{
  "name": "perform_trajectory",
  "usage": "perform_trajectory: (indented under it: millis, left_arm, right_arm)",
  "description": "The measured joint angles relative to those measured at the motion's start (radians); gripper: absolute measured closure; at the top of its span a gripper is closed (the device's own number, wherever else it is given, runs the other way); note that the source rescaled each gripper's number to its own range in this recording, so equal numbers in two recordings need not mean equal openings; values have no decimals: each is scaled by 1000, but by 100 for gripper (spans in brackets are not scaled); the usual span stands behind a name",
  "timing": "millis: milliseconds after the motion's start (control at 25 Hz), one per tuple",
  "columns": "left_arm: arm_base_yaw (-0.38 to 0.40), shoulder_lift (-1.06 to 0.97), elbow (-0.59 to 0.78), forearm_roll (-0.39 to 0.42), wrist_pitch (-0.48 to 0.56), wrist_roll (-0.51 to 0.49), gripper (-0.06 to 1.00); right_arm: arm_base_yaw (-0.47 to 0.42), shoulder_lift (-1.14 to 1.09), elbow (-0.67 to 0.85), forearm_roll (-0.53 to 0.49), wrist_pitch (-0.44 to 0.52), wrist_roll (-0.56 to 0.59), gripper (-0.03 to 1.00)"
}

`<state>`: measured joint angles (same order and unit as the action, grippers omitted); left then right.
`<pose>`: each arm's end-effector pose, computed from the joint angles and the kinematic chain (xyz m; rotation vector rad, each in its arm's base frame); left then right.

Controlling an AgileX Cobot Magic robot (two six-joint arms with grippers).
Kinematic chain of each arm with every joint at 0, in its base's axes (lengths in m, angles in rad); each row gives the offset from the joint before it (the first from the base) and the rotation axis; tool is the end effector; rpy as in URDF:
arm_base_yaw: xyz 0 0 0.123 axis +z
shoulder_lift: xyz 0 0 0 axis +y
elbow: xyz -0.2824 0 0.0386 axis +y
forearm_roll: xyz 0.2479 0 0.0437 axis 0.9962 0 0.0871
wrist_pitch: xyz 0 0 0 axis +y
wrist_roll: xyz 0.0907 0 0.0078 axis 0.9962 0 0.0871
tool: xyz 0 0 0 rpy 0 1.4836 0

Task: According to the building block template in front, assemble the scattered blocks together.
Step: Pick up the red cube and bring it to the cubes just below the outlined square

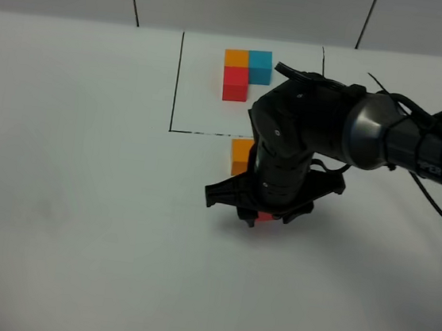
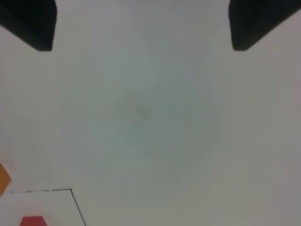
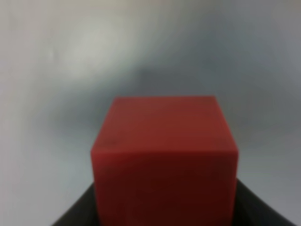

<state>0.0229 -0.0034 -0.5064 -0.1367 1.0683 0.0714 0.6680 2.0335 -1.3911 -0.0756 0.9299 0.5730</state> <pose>-0.0066 -0.0110 0.2789 0.0571 2.0353 -0.1043 0.3120 0.2391 0.1544 -0.2087 3.0284 -0.0016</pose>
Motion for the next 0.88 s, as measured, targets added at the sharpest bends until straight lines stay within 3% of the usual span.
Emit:
perform_trajectory:
  millis: [880]
  left_arm:
    - [0, 0, 0, 1, 0, 0, 33]
  right_arm:
    - [11, 187, -173, -33, -15, 49, 95]
